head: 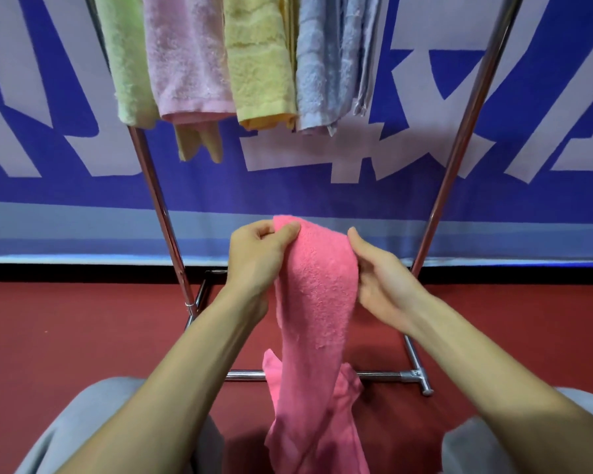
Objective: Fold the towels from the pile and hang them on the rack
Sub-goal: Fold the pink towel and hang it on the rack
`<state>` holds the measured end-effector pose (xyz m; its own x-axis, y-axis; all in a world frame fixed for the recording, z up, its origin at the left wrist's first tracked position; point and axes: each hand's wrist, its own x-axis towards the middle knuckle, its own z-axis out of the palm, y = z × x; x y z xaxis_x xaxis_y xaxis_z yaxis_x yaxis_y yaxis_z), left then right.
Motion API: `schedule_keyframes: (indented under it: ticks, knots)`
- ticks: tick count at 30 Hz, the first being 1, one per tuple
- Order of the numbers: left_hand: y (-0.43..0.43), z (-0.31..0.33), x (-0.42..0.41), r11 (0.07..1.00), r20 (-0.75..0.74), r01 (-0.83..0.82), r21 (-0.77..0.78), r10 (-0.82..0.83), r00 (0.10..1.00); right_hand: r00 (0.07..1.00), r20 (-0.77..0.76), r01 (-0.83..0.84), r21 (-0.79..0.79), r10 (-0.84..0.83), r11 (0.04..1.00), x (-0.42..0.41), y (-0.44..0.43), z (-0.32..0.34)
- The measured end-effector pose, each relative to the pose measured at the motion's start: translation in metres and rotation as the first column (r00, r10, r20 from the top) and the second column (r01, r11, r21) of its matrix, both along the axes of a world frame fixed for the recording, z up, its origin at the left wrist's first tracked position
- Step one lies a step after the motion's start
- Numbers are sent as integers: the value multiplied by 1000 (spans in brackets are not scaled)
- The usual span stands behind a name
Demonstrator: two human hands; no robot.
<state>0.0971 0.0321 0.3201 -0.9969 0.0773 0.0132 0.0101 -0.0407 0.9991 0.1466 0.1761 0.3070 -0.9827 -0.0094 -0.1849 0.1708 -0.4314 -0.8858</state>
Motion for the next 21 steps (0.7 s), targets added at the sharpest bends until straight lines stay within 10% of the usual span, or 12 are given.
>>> schedule_keyframes:
  ticks: [14, 21]
  knots:
    - [-12, 5, -2, 953, 227, -127, 275, 64, 972, 966, -259, 110, 457, 14, 883, 2, 10, -5]
    - [-5, -5, 5, 975, 243, 184, 122, -209, 947, 953, -282, 223, 416, -108, 882, -4, 15, 3]
